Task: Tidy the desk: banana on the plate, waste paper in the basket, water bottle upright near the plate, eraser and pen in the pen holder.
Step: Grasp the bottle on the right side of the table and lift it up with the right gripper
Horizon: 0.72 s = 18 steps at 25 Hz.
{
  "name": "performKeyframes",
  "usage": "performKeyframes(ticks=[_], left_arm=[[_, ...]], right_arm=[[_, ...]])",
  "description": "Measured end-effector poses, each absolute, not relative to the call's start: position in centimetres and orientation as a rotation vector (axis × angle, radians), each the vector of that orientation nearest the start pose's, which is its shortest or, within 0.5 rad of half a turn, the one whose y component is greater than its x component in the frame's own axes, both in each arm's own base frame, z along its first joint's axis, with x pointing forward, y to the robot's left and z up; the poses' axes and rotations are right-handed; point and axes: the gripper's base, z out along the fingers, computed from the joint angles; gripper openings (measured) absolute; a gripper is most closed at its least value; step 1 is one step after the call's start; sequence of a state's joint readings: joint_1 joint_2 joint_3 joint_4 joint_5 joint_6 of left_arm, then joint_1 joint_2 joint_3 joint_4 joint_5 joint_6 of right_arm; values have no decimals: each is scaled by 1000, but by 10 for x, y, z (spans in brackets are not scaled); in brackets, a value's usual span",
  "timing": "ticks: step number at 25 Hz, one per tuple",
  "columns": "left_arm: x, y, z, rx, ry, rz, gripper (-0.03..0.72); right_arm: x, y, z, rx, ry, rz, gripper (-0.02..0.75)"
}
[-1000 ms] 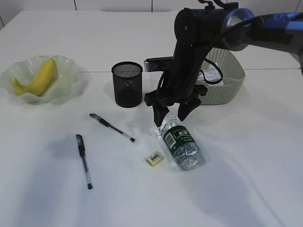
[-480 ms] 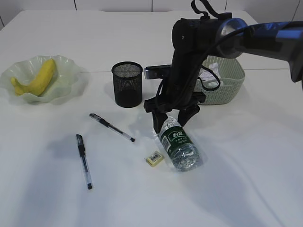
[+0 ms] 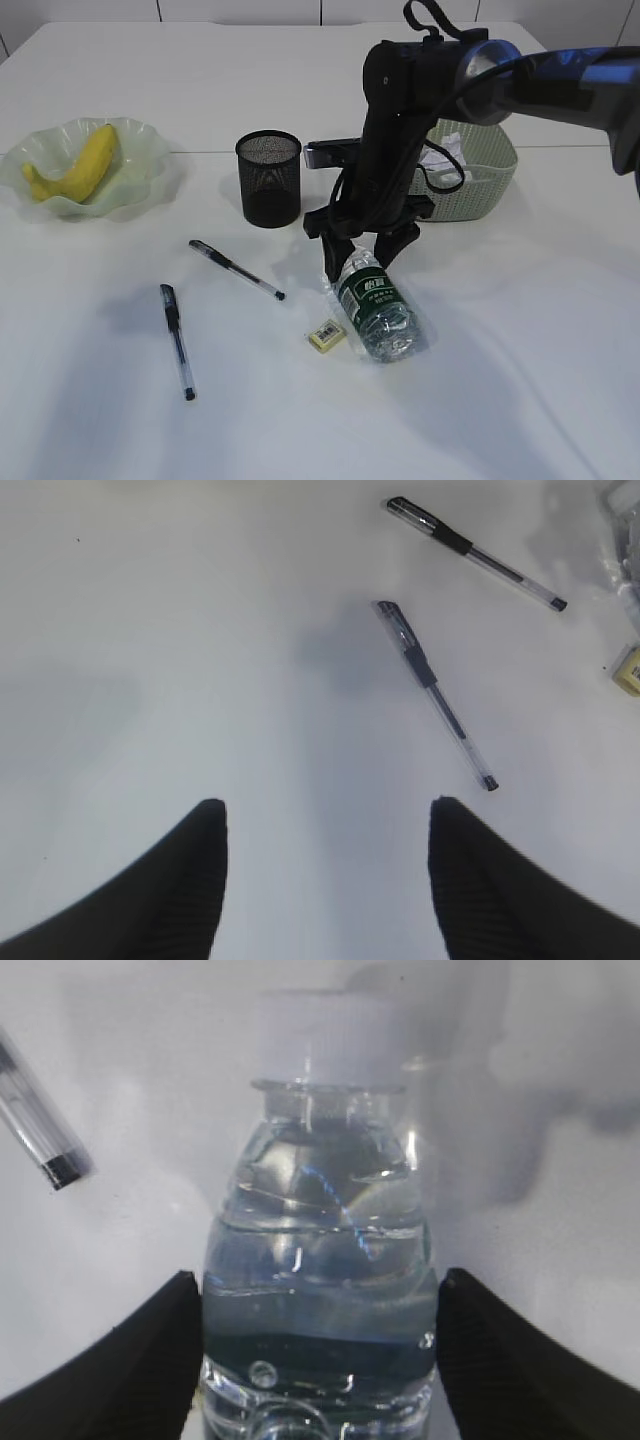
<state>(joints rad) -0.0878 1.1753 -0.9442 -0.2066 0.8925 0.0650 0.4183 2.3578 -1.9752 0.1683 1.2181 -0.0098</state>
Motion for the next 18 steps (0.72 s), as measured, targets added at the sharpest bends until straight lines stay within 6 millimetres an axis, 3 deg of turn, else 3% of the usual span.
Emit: performKeyframes(ticks=[10,18], left_arm=[[222,-34,307,87,2598,-264,454],[223,-34,307,87,2597,-264,454]], right_arm=[[432,208,154,-575,3049,269,344],[432,208,154,-575,3049,269,332]])
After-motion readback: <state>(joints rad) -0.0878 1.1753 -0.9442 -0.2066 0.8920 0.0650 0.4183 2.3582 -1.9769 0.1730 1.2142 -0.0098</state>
